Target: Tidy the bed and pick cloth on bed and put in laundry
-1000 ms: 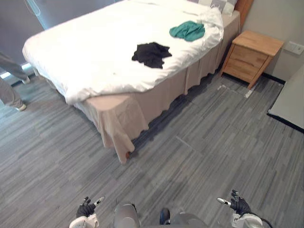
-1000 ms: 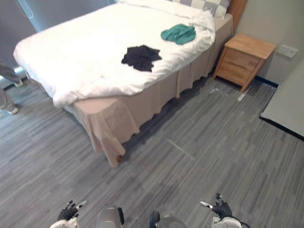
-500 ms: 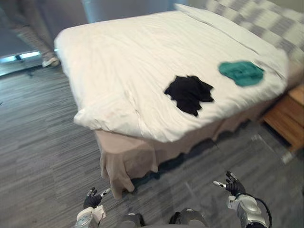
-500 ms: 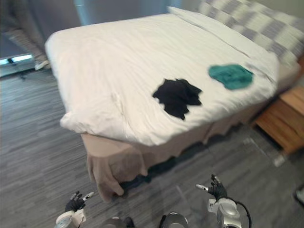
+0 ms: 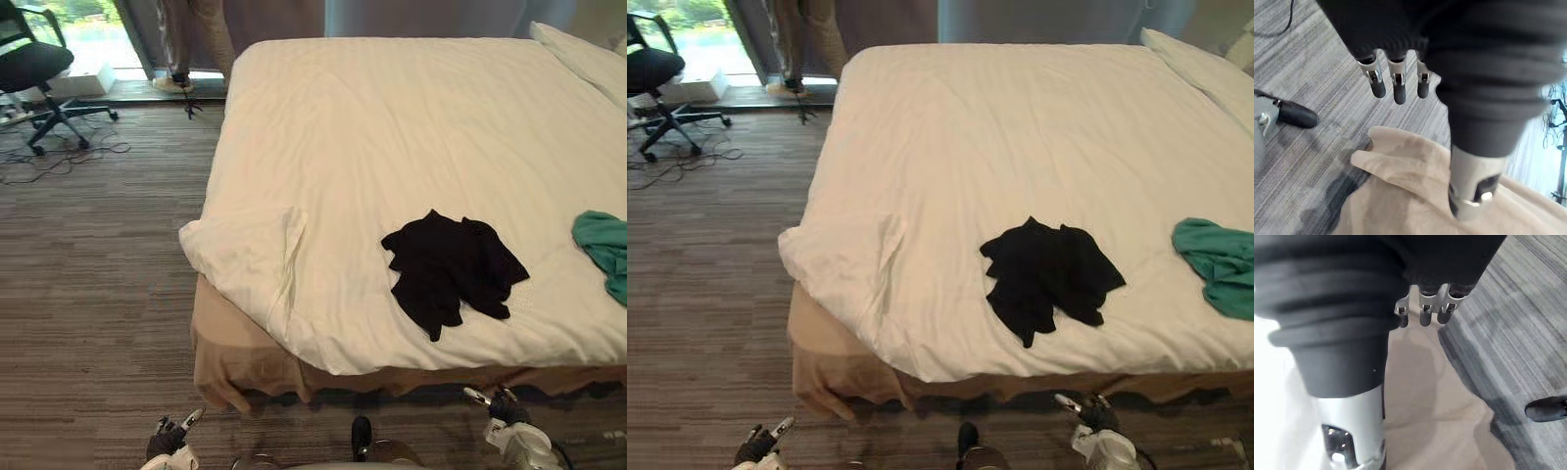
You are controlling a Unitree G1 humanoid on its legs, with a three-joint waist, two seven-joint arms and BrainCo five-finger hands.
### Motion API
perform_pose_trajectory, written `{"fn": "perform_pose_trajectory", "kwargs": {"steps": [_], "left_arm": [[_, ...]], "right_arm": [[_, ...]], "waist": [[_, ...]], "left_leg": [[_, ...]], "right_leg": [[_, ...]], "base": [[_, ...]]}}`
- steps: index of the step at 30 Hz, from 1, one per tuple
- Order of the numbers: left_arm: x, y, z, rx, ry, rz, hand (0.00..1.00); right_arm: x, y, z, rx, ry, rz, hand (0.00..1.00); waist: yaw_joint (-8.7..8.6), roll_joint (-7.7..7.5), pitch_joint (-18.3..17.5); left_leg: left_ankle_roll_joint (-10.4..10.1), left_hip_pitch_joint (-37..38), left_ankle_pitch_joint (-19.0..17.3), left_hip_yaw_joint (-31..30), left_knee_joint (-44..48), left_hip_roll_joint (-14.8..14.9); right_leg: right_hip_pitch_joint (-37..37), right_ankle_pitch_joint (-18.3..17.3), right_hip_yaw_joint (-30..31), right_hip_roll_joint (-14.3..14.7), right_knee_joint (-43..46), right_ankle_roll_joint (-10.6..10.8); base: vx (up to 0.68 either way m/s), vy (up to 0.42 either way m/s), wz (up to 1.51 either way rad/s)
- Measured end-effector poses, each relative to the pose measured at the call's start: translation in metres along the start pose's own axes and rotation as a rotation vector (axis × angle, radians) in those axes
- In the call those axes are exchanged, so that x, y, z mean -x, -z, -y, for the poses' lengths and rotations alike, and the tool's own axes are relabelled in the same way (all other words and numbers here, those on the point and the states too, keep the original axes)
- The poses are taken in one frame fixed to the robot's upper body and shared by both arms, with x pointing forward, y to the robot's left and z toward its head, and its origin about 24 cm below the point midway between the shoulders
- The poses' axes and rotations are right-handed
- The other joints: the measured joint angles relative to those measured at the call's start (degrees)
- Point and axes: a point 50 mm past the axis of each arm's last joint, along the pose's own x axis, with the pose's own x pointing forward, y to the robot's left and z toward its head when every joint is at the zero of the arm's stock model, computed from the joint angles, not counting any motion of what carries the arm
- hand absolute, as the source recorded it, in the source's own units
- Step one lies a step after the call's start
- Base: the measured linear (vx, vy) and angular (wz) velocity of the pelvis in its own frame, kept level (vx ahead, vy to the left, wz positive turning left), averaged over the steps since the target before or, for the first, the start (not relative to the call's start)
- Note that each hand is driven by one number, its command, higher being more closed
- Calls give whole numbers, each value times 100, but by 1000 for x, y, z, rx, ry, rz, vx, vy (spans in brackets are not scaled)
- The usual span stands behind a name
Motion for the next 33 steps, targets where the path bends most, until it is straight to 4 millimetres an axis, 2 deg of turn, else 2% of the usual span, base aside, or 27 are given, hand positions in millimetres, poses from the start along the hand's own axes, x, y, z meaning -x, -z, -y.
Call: {"fn": "perform_pose_trajectory", "kwargs": {"steps": [1,2,3,4,5,6,7,8,9,10,12,13,14,15,16,20,24,28,31,33], "left_arm": [[-3,-10,-8,-6,-28,41,0],[-9,-46,-25,-32,-85,170,0],[-11,-68,-31,-44,-102,250,0],[-12,-104,-36,-61,-121,381,0],[-8,-141,-36,-79,-125,529,0],[-2,-171,-32,-78,-116,651,0],[1,-182,-29,-73,-111,699,0],[13,-214,-13,-60,-56,832,0],[22,-233,0,-63,1,912,0],[26,-242,6,-68,29,945,0],[41,-268,30,-93,142,1048,0],[45,-273,37,-96,168,1067,0],[53,-283,56,-120,249,1100,0],[55,-285,63,-130,273,1106,0],[59,-286,80,-191,333,1108,0],[62,-280,110,-325,431,1075,0],[68,-288,142,-410,490,1059,0],[65,-295,158,-480,471,1019,0],[73,-312,174,-497,447,1029,0],[80,-322,185,-513,439,1046,0]], "right_arm": [[1,3,0,-1,0,-7,0],[2,10,-1,-5,-2,-23,0],[3,13,-2,-6,-2,-29,0],[5,19,-2,-9,-1,-35,0],[7,26,-5,-14,-6,-48,0],[9,32,-7,-13,-7,-60,0],[10,34,-7,-13,-5,-65,0],[13,42,-6,1,1,-83,0],[15,47,-5,20,1,-93,0],[16,49,-4,21,5,-99,0],[17,51,-3,27,18,-102,0],[17,51,-3,29,18,-103,0],[20,56,-1,43,19,-115,0],[19,55,-2,47,14,-111,0],[19,51,-4,47,6,-91,0],[18,47,-12,71,-25,-62,0],[18,44,-29,112,-95,-36,0],[13,26,-46,133,-153,37,0],[10,8,-64,148,-204,100,0],[6,-9,-79,150,-242,146,0]], "waist": [[-1,-10,-20],[-1,-39,-45],[0,-31,-49],[12,-7,-97],[25,-31,-146],[28,-22,-144],[26,-23,-148],[26,19,-206],[18,13,-289],[5,30,-306],[-17,86,-325],[-19,94,-330],[-40,107,-342],[-57,107,-341],[-110,106,-340],[-224,83,-331],[-263,-22,-262],[-364,-76,-74],[-508,-149,238],[-574,-231,576]], "left_leg": [[0,2,-5,45,-21,-17],[6,-22,-64,121,-27,-50],[8,-27,-170,214,-28,-50],[-59,-72,-342,312,-47,-40],[-105,-142,-330,363,-46,-114],[-107,-163,-329,449,-46,-200],[-112,-142,-327,500,-44,-224],[-122,-105,-331,570,-57,-323],[-114,-79,-335,608,-94,-393],[-113,-64,-336,629,-115,-415],[-105,28,-342,757,-161,-484],[-107,59,-341,795,-176,-489],[-114,108,-337,854,-202,-484],[-146,111,-319,860,-203,-480],[-159,117,-311,886,-207,-470],[-160,205,-311,1057,-231,-464],[-176,88,-300,1157,-211,-470],[-187,-23,-292,1293,-180,-494],[-183,-325,-290,1298,-43,-508],[-180,-489,-290,1304,81,-503]], "right_leg": [[17,21,-23,-6,-37,21],[65,84,-69,-29,-157,80],[71,120,-88,-27,-229,122],[86,223,-112,-28,-361,149],[101,384,-108,-90,-552,181],[151,532,-81,-171,-691,172],[160,546,-69,-208,-691,186],[161,584,-47,-314,-696,241],[154,601,-45,-380,-697,268],[154,607,-38,-405,-699,280],[143,631,76,-444,-701,320],[142,632,99,-443,-700,321],[144,629,131,-424,-699,324],[144,629,130,-419,-697,325],[134,627,132,-408,-695,327],[123,629,205,-374,-694,327],[-96,692,289,-366,-691,317],[-288,774,402,-368,-689,315],[-562,885,461,-405,-687,302],[-713,983,563,-411,-685,296]], "base": [[-76,54,27],[-72,41,17],[-105,64,18],[-79,77,6],[-81,98,-3],[-49,85,-11],[-53,94,-15],[-34,98,-12],[-14,94,-11],[1,82,-13],[9,58,-21],[19,27,-26],[22,6,-16],[27,-6,-13],[20,-13,-5],[13,-11,-17],[-22,-26,-14],[-49,-29,-16],[-86,-52,-8],[-98,-68,-15]]}}
